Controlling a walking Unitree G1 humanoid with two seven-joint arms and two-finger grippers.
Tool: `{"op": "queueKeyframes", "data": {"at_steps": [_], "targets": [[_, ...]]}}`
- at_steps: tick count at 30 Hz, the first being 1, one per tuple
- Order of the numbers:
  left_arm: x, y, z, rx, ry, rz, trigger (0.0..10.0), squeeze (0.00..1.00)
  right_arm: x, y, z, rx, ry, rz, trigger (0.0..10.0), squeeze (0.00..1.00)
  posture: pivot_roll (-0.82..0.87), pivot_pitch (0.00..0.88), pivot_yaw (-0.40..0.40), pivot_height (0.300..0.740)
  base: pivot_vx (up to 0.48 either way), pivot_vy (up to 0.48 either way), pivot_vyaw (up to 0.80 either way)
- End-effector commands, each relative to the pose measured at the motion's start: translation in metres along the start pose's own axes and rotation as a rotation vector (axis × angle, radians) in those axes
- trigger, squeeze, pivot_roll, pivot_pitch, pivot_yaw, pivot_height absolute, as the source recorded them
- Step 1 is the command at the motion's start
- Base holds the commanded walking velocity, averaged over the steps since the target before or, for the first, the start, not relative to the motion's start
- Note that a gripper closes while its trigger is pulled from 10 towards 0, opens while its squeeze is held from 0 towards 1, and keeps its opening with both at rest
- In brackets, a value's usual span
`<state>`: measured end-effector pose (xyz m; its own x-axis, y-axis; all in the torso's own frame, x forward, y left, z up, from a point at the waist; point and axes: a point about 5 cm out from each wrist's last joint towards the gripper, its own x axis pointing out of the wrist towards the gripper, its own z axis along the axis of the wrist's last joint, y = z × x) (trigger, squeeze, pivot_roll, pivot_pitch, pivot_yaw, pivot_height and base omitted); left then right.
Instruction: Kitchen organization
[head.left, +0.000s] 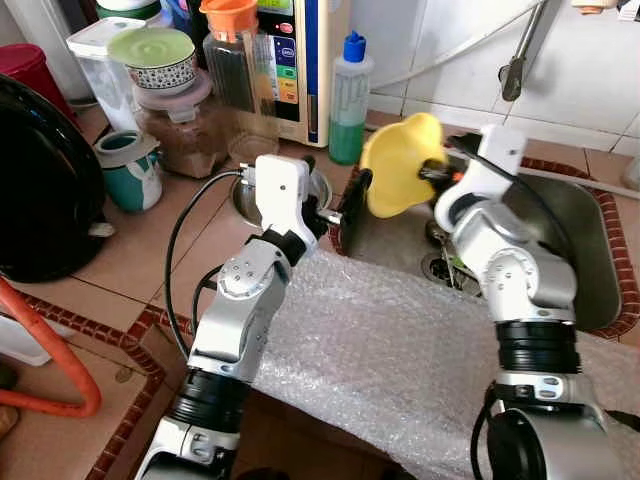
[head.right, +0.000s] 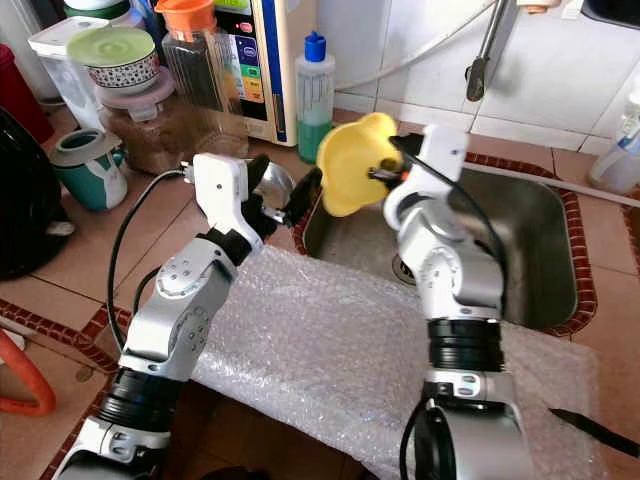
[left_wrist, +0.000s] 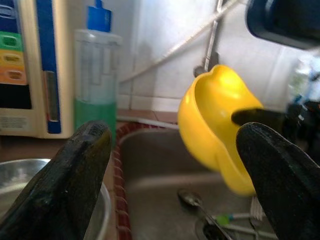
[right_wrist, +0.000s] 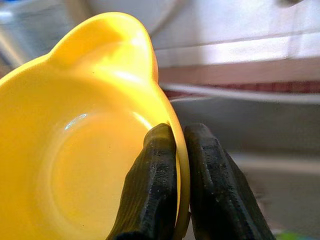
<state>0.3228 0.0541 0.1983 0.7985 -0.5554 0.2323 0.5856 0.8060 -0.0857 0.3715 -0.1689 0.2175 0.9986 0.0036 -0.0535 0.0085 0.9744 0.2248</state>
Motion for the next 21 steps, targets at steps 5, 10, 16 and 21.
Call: {"op": "queueKeyframes", "data": {"at_steps": [5, 10, 16, 21], "targets": [[-0.004, -0.005, -0.002, 0.020, 0.022, -0.041, 10.0, 1.00, 0.005, -0.039, -0.008, -0.139, 0.013, -0.173, 10.0, 0.00, -0.03, 0.085, 0.025, 0.740, 0.000, 0.000, 0.00], [-0.005, -0.005, -0.002, 0.040, 0.034, -0.040, 10.0, 0.00, 0.006, -0.065, -0.023, -0.258, 0.064, -0.264, 10.0, 0.00, -0.02, 0.085, 0.025, 0.740, 0.000, 0.000, 0.00], [-0.008, -0.008, -0.004, 0.040, 0.069, -0.070, 10.0, 0.00, 0.004, -0.084, -0.040, -0.327, 0.107, -0.322, 10.0, 0.00, -0.01, 0.094, 0.027, 0.740, 0.000, 0.000, 0.00], [-0.013, -0.015, -0.013, 0.050, 0.120, -0.121, 10.0, 0.00, 0.002, -0.097, -0.052, -0.325, 0.149, -0.351, 10.0, 0.00, -0.01, 0.096, 0.031, 0.740, 0.000, 0.000, 0.00]]}}
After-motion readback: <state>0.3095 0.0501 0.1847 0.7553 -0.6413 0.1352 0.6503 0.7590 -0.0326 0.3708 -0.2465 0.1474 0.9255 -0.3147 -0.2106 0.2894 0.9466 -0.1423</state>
